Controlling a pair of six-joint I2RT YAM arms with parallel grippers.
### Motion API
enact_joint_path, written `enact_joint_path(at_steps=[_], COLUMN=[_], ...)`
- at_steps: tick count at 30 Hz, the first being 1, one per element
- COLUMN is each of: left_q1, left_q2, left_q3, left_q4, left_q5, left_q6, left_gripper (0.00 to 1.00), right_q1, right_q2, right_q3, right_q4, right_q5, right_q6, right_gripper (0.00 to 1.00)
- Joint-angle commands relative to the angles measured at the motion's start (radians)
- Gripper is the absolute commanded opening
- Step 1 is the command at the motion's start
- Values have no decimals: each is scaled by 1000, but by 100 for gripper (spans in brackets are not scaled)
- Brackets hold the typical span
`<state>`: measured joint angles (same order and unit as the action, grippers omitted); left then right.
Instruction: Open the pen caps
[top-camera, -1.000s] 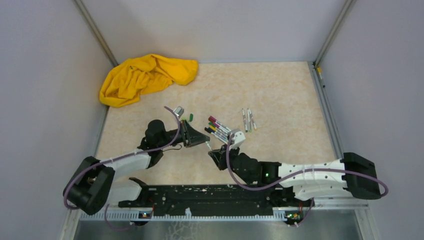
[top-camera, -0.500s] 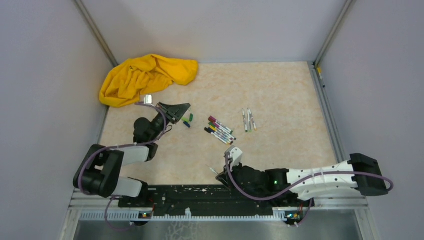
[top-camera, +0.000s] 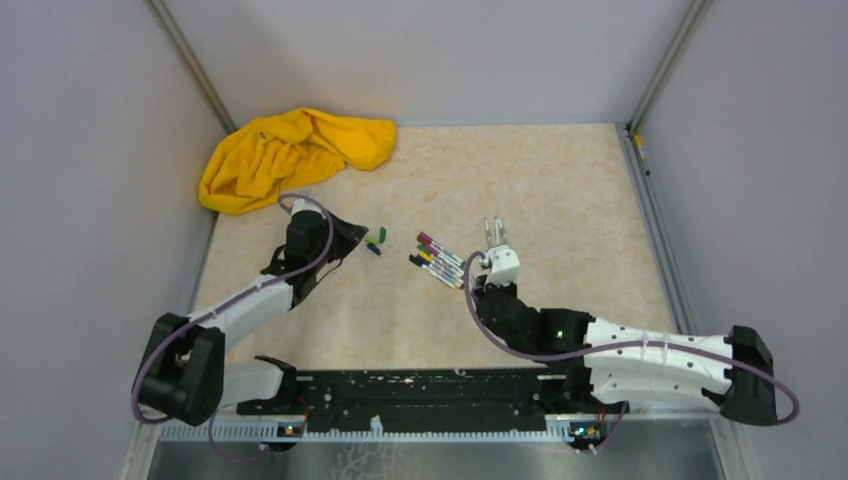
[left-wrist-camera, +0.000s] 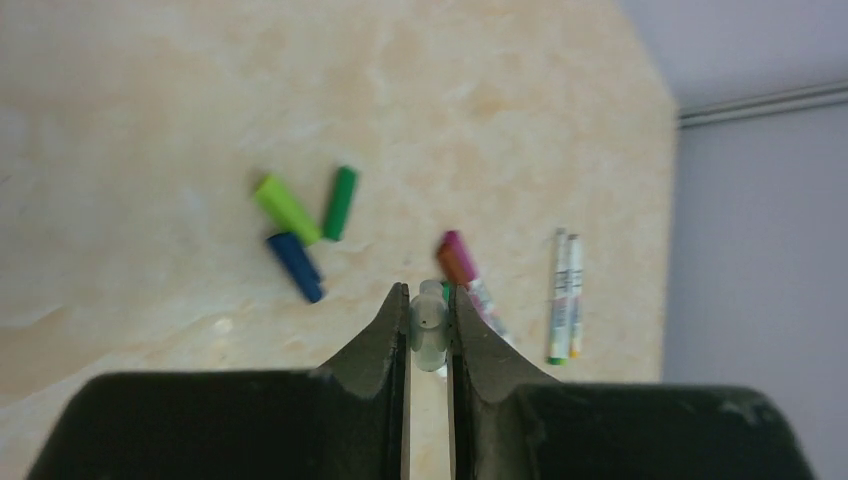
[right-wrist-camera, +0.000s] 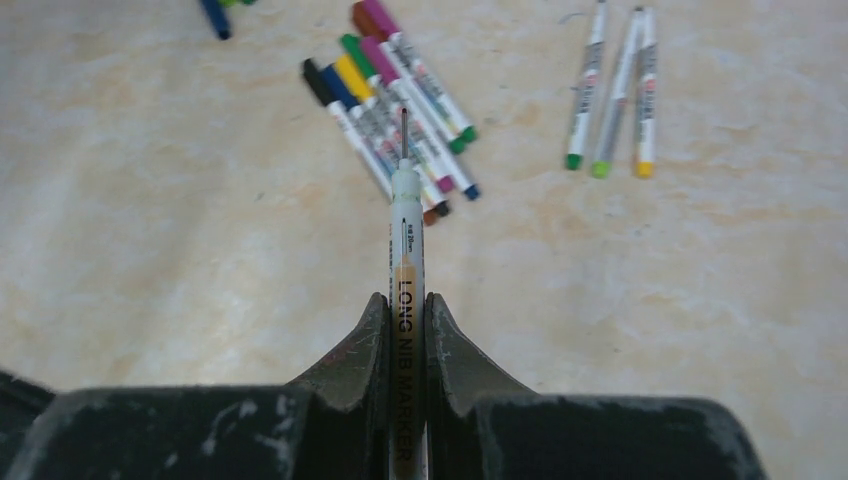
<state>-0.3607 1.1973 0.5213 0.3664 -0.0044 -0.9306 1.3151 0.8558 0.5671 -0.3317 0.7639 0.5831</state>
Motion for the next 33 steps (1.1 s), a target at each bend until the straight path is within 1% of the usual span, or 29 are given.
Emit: enact_joint_path(at_steps=[1, 5, 11, 19, 22, 25, 28, 33], left_q1=[-28, -44, -46, -46, -46, -46, -46, -46], left_q2=[125, 210, 239, 296, 314, 325, 331, 338], left_q3=[74, 89, 87, 114, 121, 125, 127, 112], left_q4=[-303, -341, -330, -328, -325, -319, -310, -267], left_q5=[-126, -133, -132, -131, -142, -153, -155, -141], left_q6=[58, 49, 52, 65, 71, 71, 71, 56], left_gripper=[0, 0, 0, 0, 5, 11, 16, 29], right_q1=[-174, -326, -502, -663, -697, -731, -762, -781], right_q2=[-1, 38, 159, 333, 396, 453, 503, 571], right_q3=[35, 42, 76, 125, 153, 168, 179, 201], right_q4=[-30, 15, 105, 217, 238, 269, 298, 336], right_q5=[1, -107, -253, -379, -407, -432, -459, -476], right_q6=[-84, -172, -262, -319, -340, -353, -358, -365], right_gripper=[0, 0, 0, 0, 1, 5, 8, 12])
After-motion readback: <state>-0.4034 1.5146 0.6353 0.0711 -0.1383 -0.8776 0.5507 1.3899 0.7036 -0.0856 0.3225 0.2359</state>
